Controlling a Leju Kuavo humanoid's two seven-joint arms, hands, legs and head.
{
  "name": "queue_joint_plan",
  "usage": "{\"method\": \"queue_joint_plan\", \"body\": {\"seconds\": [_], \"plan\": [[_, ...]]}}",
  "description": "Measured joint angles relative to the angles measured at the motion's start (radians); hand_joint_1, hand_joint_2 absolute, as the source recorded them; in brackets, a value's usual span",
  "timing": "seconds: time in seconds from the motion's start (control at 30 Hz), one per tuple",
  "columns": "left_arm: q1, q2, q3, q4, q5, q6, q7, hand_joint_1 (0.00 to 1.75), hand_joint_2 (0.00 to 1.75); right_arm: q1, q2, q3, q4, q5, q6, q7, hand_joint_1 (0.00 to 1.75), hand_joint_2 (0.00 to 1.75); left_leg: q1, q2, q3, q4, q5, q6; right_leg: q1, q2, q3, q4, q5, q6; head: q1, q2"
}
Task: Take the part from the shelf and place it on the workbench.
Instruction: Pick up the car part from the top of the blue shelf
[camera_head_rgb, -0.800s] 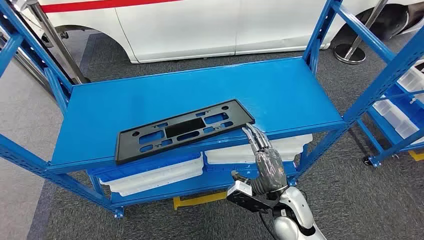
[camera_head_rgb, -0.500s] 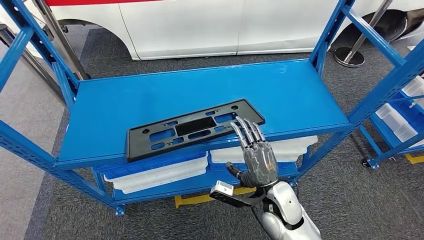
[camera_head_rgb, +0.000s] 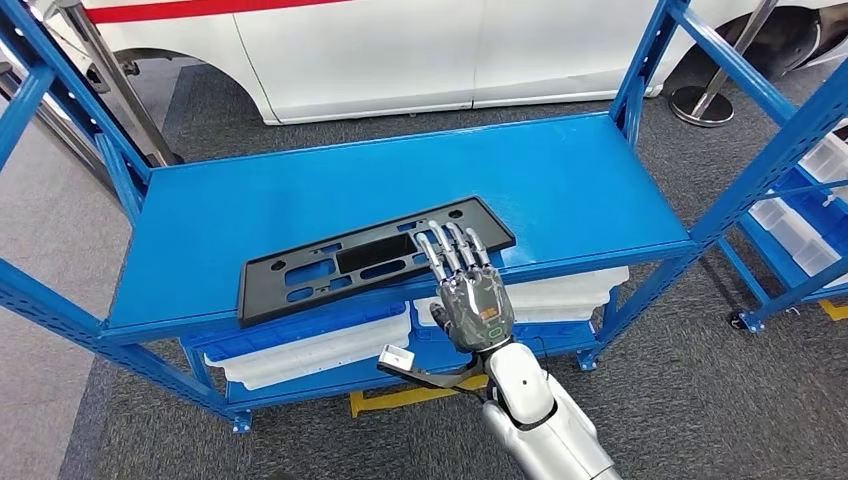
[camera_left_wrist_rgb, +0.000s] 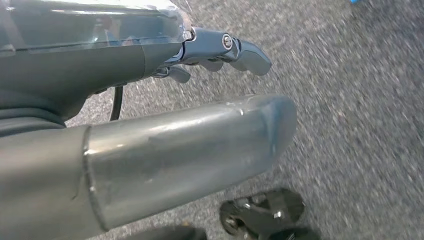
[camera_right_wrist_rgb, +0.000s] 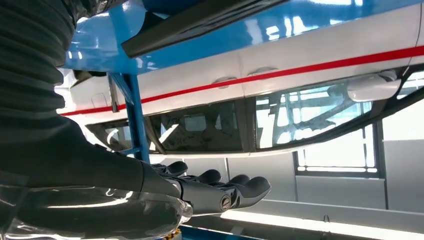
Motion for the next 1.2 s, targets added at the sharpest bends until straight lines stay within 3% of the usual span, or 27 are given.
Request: {"method": "queue_joint_plan", "body": {"seconds": [0.03, 0.07, 0.1, 0.2, 0.27, 0.37, 0.43, 0.5, 0.53, 0.57, 0.6, 0.63, 0.7, 0.73, 0.8, 0.9, 0.93, 1.0, 1.07, 1.1, 1.13, 1.2], "plan": [[0.000, 0.000, -0.002, 0.000, -0.001, -0.005, 0.002, 0.00, 0.00, -0.004, 0.009, 0.000, 0.021, 0.012, -0.003, 0.005, 0.00, 1.75, 0.004, 0.000, -0.024, 0.050, -0.015, -0.005, 0.000, -0.001, 0.000, 0.001, 0.000, 0.000, 0.000, 0.000], [0.001, -0.001, -0.002, 0.000, -0.002, -0.009, 0.004, 0.00, 0.00, -0.006, 0.016, 0.000, 0.039, 0.021, -0.005, 0.009, 0.00, 1.75, 0.007, 0.000, -0.035, 0.069, -0.011, -0.009, -0.001, -0.001, 0.000, 0.002, -0.001, 0.002, 0.000, 0.000], [0.001, -0.001, -0.003, 0.000, -0.002, -0.012, 0.005, 0.00, 0.00, -0.007, 0.022, 0.000, 0.054, 0.028, -0.006, 0.012, 0.00, 1.75, 0.011, 0.001, -0.027, 0.049, 0.011, -0.013, -0.002, 0.000, 0.000, 0.004, -0.003, 0.004, 0.000, 0.000], [-0.001, -0.002, -0.003, 0.001, -0.002, -0.017, 0.006, 0.00, 0.00, -0.016, 0.036, 0.000, 0.082, 0.034, -0.008, 0.015, 0.00, 1.75, 0.018, 0.001, 0.060, -0.134, 0.099, -0.018, -0.006, 0.003, -0.002, 0.019, -0.013, 0.019, 0.000, 0.000], [-0.002, -0.004, -0.003, 0.002, -0.002, -0.020, 0.004, 0.00, 0.00, -0.025, 0.046, 0.000, 0.099, 0.035, -0.008, 0.015, 0.00, 1.75, 0.015, -0.001, 0.083, -0.187, 0.106, -0.011, -0.003, 0.005, -0.007, 0.026, -0.016, 0.031, 0.000, 0.000], [-0.002, -0.004, -0.003, 0.002, -0.001, -0.023, 0.001, 0.00, 0.00, -0.030, 0.062, 0.002, 0.126, 0.034, -0.008, 0.013, 0.00, 1.75, 0.012, -0.002, 0.083, -0.192, 0.110, 0.012, -0.005, 0.005, -0.011, 0.030, -0.021, 0.046, 0.000, 0.000], [-0.004, -0.004, -0.004, 0.002, -0.002, -0.024, 0.000, 0.00, 0.00, -0.034, 0.071, 0.003, 0.139, 0.033, -0.008, 0.011, 0.00, 1.75, 0.013, -0.001, 0.085, -0.197, 0.113, 0.026, -0.009, 0.005, -0.038, 0.091, -0.060, 0.052, 0.000, 0.000], [-0.005, -0.005, -0.004, 0.002, -0.002, -0.025, -0.001, 0.00, 0.00, -0.037, 0.075, 0.004, 0.152, 0.030, -0.008, 0.009, 0.00, 1.75, 0.009, 0.000, 0.085, -0.197, 0.112, 0.034, -0.009, 0.005, -0.102, 0.223, -0.122, 0.054, 0.000, 0.000], [-0.005, -0.005, -0.004, 0.002, -0.002, -0.025, -0.001, 0.00, 0.00, -0.037, 0.076, 0.004, 0.159, 0.029, -0.008, 0.008, 0.00, 1.75, 0.006, 0.000, 0.085, -0.197, 0.111, 0.036, -0.009, 0.005, -0.133, 0.283, -0.141, 0.054, 0.000, 0.000], [-0.004, -0.005, -0.004, 0.002, -0.002, -0.026, -0.001, 0.00, 0.00, -0.037, 0.076, 0.005, 0.165, 0.028, -0.008, 0.008, 0.00, 1.75, 0.003, 0.000, 0.086, -0.196, 0.110, 0.037, -0.008, 0.005, -0.151, 0.313, -0.142, 0.052, 0.000, 0.000], [-0.004, -0.005, -0.004, 0.002, -0.002, -0.027, -0.001, 0.00, 0.00, -0.037, 0.076, 0.006, 0.171, 0.027, -0.009, 0.007, 0.00, 1.75, 0.001, -0.001, 0.088, -0.196, 0.109, 0.038, -0.006, 0.005, -0.149, 0.303, -0.122, 0.048, 0.000, 0.000], [-0.004, -0.005, -0.004, 0.002, -0.002, -0.028, -0.001, 0.00, 0.00, -0.037, 0.078, 0.007, 0.175, 0.027, -0.009, 0.007, 0.00, 1.75, -0.002, -0.002, 0.090, -0.196, 0.108, 0.039, -0.003, 0.005, -0.127, 0.253, -0.087, 0.041, 0.000, 0.000], [-0.004, -0.007, -0.004, 0.002, -0.003, -0.031, -0.001, 0.00, 0.00, -0.041, 0.082, 0.009, 0.182, 0.022, -0.010, 0.005, 0.00, 1.75, -0.006, -0.003, 0.095, -0.195, 0.104, 0.038, 0.007, 0.005, -0.061, 0.112, -0.022, 0.022, 0.000, 0.000], [-0.005, -0.009, -0.004, 0.002, -0.004, -0.032, -0.001, 0.00, 0.00, -0.044, 0.084, 0.009, 0.185, 0.019, -0.010, 0.005, 0.00, 1.75, -0.007, -0.002, 0.095, -0.195, 0.103, 0.035, 0.012, 0.004, -0.038, 0.062, -0.007, 0.015, 0.000, 0.000], [-0.006, -0.011, -0.005, 0.002, -0.004, -0.035, -0.001, 0.00, 0.00, -0.047, 0.088, 0.011, 0.190, 0.013, -0.011, 0.004, 0.00, 1.75, -0.007, -0.001, 0.094, -0.196, 0.101, 0.027, 0.019, 0.005, -0.025, 0.031, -0.006, 0.010, -0.001, 0.000], [-0.007, -0.012, -0.008, 0.002, -0.004, -0.037, 0.000, 0.00, 0.00, -0.050, 0.095, 0.013, 0.196, 0.008, -0.012, 0.004, 0.00, 1.75, -0.007, 0.001, 0.092, -0.184, 0.086, 0.013, 0.011, 0.006, -0.013, 0.009, 0.001, 0.004, -0.001, 0.000], [-0.007, -0.012, -0.009, 0.002, -0.005, -0.037, 0.000, 0.00, 0.00, -0.052, 0.097, 0.014, 0.198, 0.007, -0.012, 0.004, 0.00, 1.75, -0.006, 0.001, 0.079, -0.153, 0.066, 0.009, 0.007, 0.006, -0.007, 0.001, 0.004, 0.001, -0.001, 0.000], [-0.008, -0.012, -0.010, 0.002, -0.006, -0.037, 0.000, 0.00, 0.00, -0.055, 0.101, 0.016, 0.204, 0.005, -0.012, 0.004, 0.00, 1.75, -0.001, 0.001, 0.022, -0.036, 0.009, 0.001, 0.006, 0.003, -0.001, -0.003, 0.002, -0.003, -0.001, 0.000], [-0.006, -0.011, -0.012, 0.002, -0.007, -0.038, 0.001, 0.00, 0.00, -0.056, 0.102, 0.018, 0.210, 0.004, -0.013, 0.004, 0.00, 1.75, 0.004, 0.001, -0.030, 0.060, -0.014, -0.007, 0.006, 0.003, 0.002, -0.002, -0.001, -0.004, -0.001, 0.000], [-0.005, -0.011, -0.013, 0.002, -0.009, -0.039, 0.001, 0.00, 0.00, -0.055, 0.103, 0.018, 0.214, 0.003, -0.013, 0.004, 0.00, 1.75, 0.007, 0.001, -0.036, 0.063, -0.001, -0.010, 0.005, 0.004, 0.003, -0.001, -0.003, -0.003, -0.001, 0.000], [-0.005, -0.011, -0.014, 0.002, -0.011, -0.039, 0.001, 0.00, 0.00, -0.055, 0.103, 0.018, 0.217, 0.002, -0.013, 0.004, 0.00, 1.75, 0.010, 0.002, -0.021, 0.023, 0.033, -0.013, 0.003, 0.005, 0.006, 0.002, -0.007, 0.000, -0.001, 0.000], [-0.006, -0.011, -0.017, 0.002, -0.014, -0.040, 0.001, 0.00, 0.00, -0.056, 0.106, 0.018, 0.220, -0.001, -0.014, 0.005, 0.00, 1.75, 0.014, 0.003, 0.038, -0.107, 0.098, -0.016, 0.001, 0.008, 0.010, 0.012, -0.018, 0.011, -0.001, 0.000]]}}
